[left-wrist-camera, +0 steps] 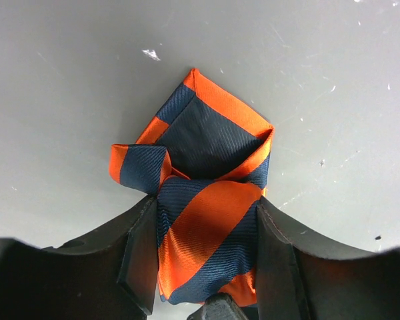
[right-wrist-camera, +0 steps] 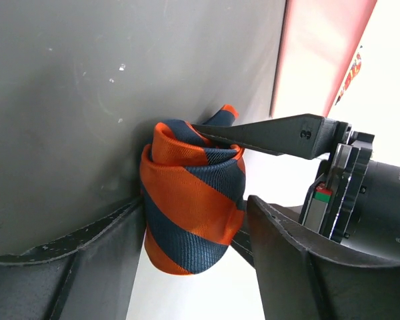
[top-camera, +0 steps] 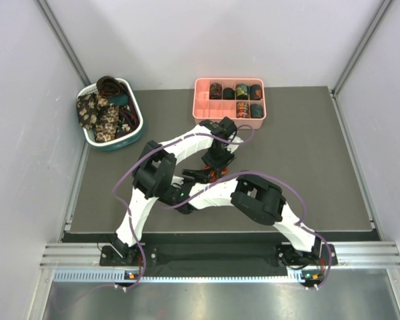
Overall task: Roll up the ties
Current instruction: Roll the tie
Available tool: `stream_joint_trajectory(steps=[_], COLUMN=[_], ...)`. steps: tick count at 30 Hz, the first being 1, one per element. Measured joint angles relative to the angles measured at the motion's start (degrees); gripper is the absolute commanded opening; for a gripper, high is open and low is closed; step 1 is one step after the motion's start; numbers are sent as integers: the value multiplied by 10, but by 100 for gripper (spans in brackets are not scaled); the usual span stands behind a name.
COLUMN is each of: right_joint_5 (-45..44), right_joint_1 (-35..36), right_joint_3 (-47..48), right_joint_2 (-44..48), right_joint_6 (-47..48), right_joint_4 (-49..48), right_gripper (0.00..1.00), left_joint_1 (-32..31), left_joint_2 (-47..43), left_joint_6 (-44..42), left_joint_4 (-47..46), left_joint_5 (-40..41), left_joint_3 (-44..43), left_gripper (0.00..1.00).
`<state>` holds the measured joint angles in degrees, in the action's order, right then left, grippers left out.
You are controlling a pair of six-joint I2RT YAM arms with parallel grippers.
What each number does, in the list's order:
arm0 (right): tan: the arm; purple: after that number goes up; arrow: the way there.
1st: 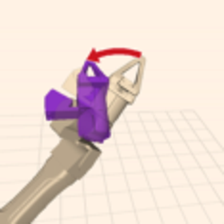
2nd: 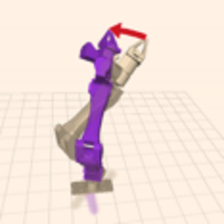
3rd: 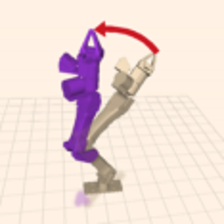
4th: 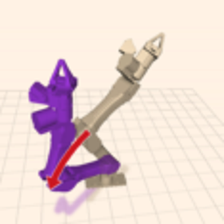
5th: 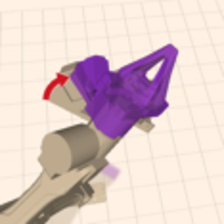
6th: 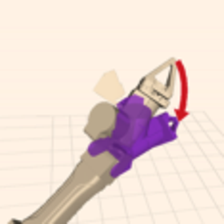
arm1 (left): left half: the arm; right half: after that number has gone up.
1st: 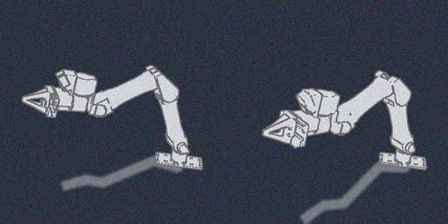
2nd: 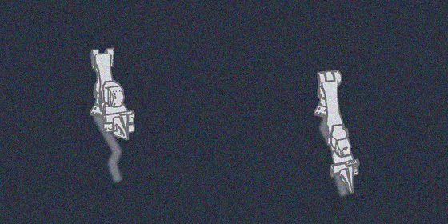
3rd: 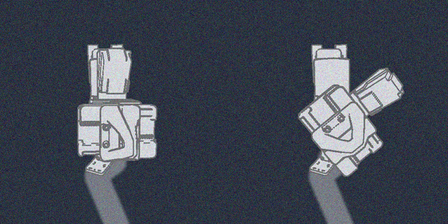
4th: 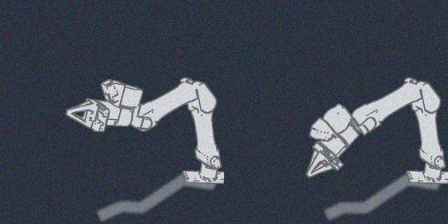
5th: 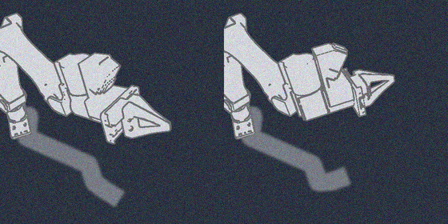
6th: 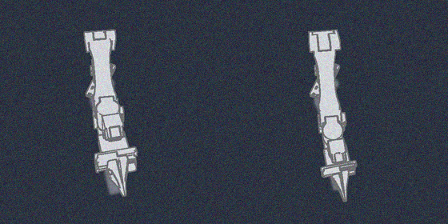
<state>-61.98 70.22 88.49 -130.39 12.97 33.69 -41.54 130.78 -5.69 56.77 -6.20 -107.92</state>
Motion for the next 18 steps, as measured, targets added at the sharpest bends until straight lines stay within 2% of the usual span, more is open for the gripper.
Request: stream_joint_trajectory(steps=[2,8,12,16,18], right_joint_5=[2,10,17,16,16], right_joint_1=[0,0,-1,-2,-2], right_joint_3=[-6,-11,-11,-10,-10], right_joint_2=[2,3,2,1,1], right_joint_6=[3,11,12,13,13], right_joint_4=[-5,-12,-11,-11,-11], right_gripper=[65,54,35,24,20], left_joint_1=[-2,-6,-6,-7,-7], left_joint_2=[0,1,1,1,1], left_joint_6=[-7,-22,-25,-26,-26], left_joint_4=[2,9,11,12,12], left_joint_5=[-1,-2,-4,-4,-4], left_joint_3=[-1,-3,-3,-3,-3], left_gripper=[48,49,49,51,57])
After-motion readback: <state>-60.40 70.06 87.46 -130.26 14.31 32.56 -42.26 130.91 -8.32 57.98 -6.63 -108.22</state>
